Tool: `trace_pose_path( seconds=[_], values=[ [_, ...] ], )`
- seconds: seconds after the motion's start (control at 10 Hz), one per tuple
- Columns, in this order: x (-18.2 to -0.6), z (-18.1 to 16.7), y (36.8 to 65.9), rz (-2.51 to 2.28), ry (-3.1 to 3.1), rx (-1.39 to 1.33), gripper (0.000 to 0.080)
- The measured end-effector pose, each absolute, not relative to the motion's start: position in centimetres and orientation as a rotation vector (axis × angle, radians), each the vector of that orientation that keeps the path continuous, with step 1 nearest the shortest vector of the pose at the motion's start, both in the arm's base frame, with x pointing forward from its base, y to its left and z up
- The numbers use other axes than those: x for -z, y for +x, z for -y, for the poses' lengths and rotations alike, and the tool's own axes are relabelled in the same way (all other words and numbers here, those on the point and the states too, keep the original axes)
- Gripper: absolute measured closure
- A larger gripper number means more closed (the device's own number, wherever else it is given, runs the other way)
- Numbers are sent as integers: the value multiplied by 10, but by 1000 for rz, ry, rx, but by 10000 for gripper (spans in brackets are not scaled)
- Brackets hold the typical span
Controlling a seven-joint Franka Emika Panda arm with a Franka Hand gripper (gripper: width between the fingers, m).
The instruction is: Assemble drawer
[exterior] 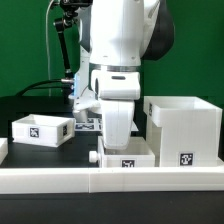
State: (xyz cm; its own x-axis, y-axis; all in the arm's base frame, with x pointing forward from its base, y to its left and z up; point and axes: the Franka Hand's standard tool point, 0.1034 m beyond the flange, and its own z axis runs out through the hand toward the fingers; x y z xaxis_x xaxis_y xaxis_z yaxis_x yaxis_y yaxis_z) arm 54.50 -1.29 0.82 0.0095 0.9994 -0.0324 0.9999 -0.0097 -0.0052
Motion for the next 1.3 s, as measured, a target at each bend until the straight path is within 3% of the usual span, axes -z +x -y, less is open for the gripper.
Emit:
trace_pose_path(
  seconds=[1.3],
  values=[
    [-14, 6, 545, -2187, 2237, 43, 758]
  ],
)
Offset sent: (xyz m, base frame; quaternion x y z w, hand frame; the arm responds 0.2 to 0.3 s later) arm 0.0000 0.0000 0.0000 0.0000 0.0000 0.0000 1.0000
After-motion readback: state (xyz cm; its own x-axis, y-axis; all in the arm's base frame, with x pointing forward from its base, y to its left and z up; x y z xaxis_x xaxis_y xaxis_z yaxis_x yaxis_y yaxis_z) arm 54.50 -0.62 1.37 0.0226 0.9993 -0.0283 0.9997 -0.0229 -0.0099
